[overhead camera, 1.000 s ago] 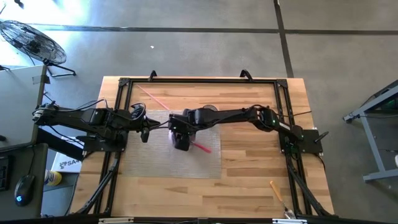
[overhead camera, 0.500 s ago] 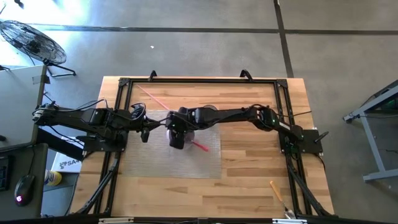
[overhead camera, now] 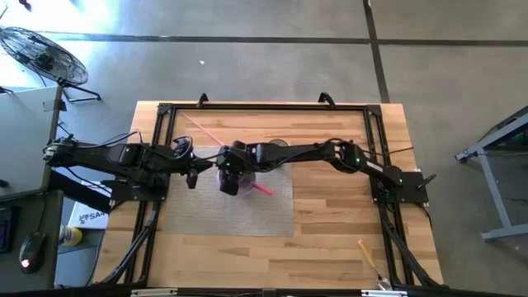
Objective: Pick & Place Utensil
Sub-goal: Put the pink fork into the purple bowl, then put the yellow spoon into the purple bowl
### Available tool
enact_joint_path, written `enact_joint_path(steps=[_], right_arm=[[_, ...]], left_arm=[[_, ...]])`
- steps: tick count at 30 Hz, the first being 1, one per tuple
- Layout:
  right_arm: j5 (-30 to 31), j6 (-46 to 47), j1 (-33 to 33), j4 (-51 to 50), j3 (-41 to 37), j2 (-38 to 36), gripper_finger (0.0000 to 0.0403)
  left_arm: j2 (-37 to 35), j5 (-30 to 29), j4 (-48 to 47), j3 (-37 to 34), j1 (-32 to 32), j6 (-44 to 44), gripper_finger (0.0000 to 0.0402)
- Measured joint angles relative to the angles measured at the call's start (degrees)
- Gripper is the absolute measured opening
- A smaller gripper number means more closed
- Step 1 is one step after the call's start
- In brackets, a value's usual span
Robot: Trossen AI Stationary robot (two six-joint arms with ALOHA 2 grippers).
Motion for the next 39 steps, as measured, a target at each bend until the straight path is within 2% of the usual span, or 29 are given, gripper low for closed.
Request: enact_joint_path(steps=[3,10,25,29,33,39], right_arm=[[1.88,-1.16,0.04,1.44,0.0,0.26,0.0193],[1.78,-1.96,0.04,6.38,0.02,0.26,0.0193],[4.95,-2.37,0.17,4.73,0.02,-0.24,0.0193],[4.5,-1.24,1.28,-3.72,0.02,-3.95,0.0193],[6.31,2.68,4.65,-16.79,0.09,-8.46,0.0193],[7.75,16.8,11.58,-38.6,0.11,-14.74,0.0193]], left_arm=[[-0.45,0.0,-0.09,0.0,0.0,0.02,0.0034],[-1.72,0.0,-1.2,0.0,0.0,0.02,0.0034],[-7.16,0.0,-6.86,0.0,0.0,0.0,0.0034],[-7.08,0.0,-8.16,0.0,0.0,0.0,0.0034],[-7.08,-0.02,-9.12,0.0,0.0,0.0,0.0034],[-7.07,0.0,-9.04,0.0,0.0,0.0,0.0034]])
